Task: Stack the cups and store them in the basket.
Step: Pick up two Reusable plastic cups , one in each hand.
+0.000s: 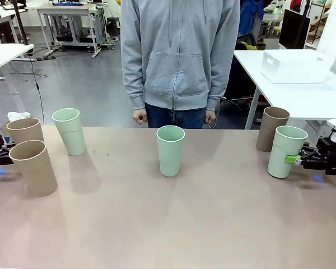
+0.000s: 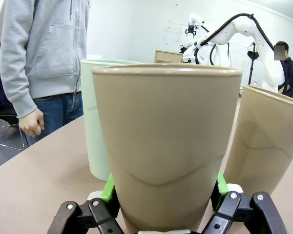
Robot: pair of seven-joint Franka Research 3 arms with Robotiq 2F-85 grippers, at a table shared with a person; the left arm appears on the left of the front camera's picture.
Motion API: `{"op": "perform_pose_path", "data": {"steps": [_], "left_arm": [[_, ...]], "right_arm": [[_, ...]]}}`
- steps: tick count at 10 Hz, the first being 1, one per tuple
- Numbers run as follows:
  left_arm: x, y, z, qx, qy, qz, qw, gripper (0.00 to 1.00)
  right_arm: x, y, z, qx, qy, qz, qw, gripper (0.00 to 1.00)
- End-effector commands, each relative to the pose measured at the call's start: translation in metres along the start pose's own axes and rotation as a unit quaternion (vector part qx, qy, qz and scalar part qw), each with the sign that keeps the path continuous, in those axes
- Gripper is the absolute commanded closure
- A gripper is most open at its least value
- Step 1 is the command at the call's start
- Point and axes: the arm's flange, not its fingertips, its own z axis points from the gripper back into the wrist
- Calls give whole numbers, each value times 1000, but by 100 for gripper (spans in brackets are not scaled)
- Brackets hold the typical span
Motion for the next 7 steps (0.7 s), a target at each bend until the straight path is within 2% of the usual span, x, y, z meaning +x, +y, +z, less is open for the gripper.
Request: {"op": "perform_pose_path", "data": {"steps": [1,4,5,7], "left_arm": [[1,0,-2,-1,2,-7,1000,64],[1,0,-2,-1,2,-7,1000,64],[-1,1,1,2,3,0,1000,15],[27,1,17,39,-19,5,999,15]], "right_arm": [[1,-1,-1,-5,0,-1,1000,57],[1,-1,-1,-5,0,-1,1000,57],[0,0,0,0,0,0,1000,14],[24,16,-3,-20,-13,27,999,14]]}}
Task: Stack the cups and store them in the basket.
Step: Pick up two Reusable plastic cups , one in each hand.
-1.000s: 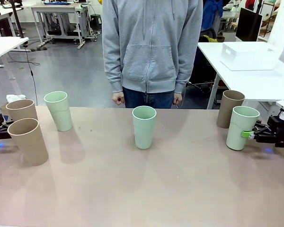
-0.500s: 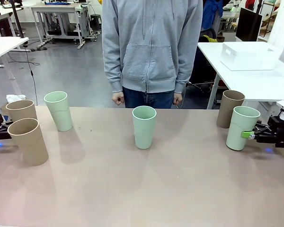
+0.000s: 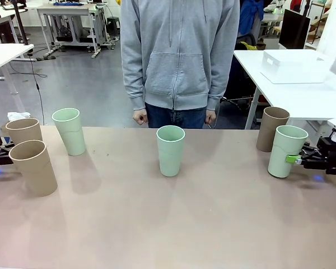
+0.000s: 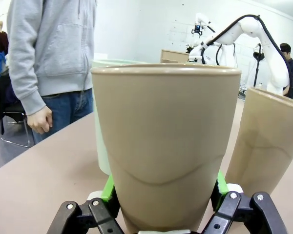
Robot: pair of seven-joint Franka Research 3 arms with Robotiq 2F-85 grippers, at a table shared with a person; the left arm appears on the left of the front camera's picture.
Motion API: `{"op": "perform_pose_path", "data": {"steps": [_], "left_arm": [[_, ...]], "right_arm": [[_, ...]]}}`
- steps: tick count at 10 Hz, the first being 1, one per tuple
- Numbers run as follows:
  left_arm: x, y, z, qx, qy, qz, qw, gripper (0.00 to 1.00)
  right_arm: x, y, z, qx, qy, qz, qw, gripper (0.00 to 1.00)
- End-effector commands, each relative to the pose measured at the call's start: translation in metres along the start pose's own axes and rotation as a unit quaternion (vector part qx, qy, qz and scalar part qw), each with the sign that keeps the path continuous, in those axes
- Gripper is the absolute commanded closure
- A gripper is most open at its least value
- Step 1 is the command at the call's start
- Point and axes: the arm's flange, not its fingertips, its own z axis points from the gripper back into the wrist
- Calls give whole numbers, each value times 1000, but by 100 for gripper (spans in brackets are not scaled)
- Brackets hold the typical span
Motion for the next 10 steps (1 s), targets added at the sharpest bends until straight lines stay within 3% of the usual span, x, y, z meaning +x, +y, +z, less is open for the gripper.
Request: {"op": "perform_pose_path", "data": {"steps": [1,5,7,10], "left_arm": [[43,1,12,25,-27,-3,999,15],[144,-21,14,40,-43,-14,998,15],[202,-62,-5,62,-41,-1,997,15],[243,-121,-58,88,-28,15,996,15]], "right_arm": [[35,23,-6,-29,-20,34,999,14],[98,69,-14,-59,-24,70,996,14],[123,105,-27,-90,-17,73,993,14],[133,142,-42,-109,-4,51,993,14]]}}
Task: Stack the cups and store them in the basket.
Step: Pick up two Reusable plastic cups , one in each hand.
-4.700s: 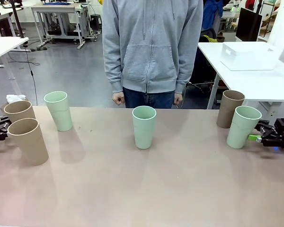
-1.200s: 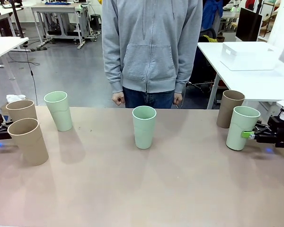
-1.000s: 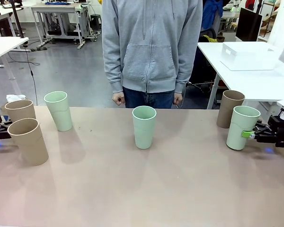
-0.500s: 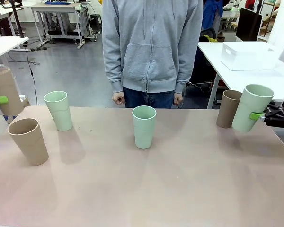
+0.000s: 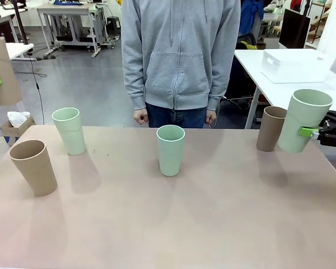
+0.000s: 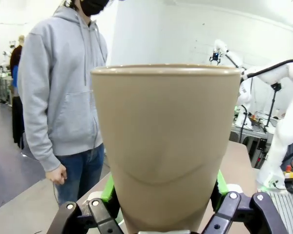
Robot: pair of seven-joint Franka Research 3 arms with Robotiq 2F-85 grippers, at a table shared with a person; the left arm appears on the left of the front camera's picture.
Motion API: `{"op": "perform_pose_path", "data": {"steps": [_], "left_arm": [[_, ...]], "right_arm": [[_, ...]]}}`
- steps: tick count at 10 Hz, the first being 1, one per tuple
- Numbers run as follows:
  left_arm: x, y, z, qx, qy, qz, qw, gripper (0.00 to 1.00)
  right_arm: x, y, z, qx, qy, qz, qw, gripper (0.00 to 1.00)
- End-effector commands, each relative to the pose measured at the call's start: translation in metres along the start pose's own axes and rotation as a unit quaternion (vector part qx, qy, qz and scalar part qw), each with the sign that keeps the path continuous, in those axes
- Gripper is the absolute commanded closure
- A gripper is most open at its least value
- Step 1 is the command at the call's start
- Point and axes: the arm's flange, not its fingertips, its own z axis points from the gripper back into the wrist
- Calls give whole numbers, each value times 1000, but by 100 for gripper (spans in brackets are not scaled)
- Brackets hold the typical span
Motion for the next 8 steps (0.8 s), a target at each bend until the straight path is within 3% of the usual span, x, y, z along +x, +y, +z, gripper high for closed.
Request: {"op": "perform_pose_path", "data": {"steps": [1,3,4,6,7,8], "left_arm": [[7,-46,-36,9,5,16,1000,15],[-3,-65,-52,-23,-15,39,999,15],[5,-46,-36,-7,7,8,1000,15],[5,-46,-36,-7,7,8,1000,15],[-2,-58,-45,-14,6,18,1000,15],[-12,-82,-60,-50,-24,19,998,15]], "right_arm": [[12,20,-13,-19,1,-27,999,14],[2,11,-4,-4,4,-8,1000,14],[2,11,-4,-4,4,-8,1000,14],[2,11,-4,-4,4,-8,1000,14],[-1,17,-5,-3,4,-15,1000,14],[6,44,-11,25,0,-1,1000,14]]}}
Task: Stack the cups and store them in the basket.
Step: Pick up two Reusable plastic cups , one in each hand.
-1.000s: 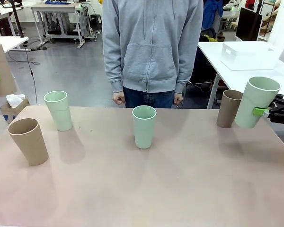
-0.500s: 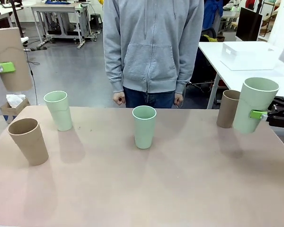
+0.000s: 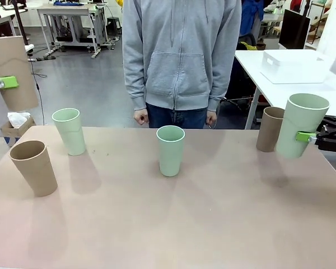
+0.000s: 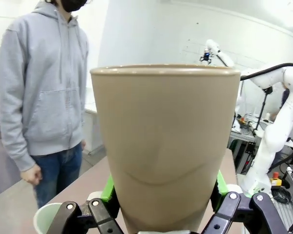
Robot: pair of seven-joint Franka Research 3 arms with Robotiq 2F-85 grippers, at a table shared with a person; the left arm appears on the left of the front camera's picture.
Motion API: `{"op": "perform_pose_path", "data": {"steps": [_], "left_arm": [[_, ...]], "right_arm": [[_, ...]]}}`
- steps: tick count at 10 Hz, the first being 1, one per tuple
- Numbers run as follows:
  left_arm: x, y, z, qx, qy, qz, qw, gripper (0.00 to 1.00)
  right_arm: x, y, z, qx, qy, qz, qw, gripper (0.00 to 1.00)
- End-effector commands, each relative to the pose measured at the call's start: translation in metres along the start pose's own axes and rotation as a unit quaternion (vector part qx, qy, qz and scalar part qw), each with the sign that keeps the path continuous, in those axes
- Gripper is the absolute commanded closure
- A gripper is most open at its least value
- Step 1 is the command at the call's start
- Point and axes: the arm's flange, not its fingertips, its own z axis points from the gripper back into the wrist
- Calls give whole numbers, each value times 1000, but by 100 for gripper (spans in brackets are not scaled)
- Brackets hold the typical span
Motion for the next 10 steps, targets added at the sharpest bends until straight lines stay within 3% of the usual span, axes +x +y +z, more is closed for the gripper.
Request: {"op": "perform_pose_path", "data": {"steps": [1,5,9,10], "left_arm": [[-14,-56,-42,-49,-40,-29,998,15],[-40,-131,-109,-87,-47,-61,993,15],[-81,-154,-140,-144,-20,-64,987,15],[-90,-155,-146,-131,-22,-54,990,15]], "right_arm": [[12,53,-16,24,-16,25,999,14],[7,120,-47,53,-48,5,997,14],[-21,167,-67,59,-40,17,997,14],[-27,171,-71,66,-31,-11,997,14]]}}
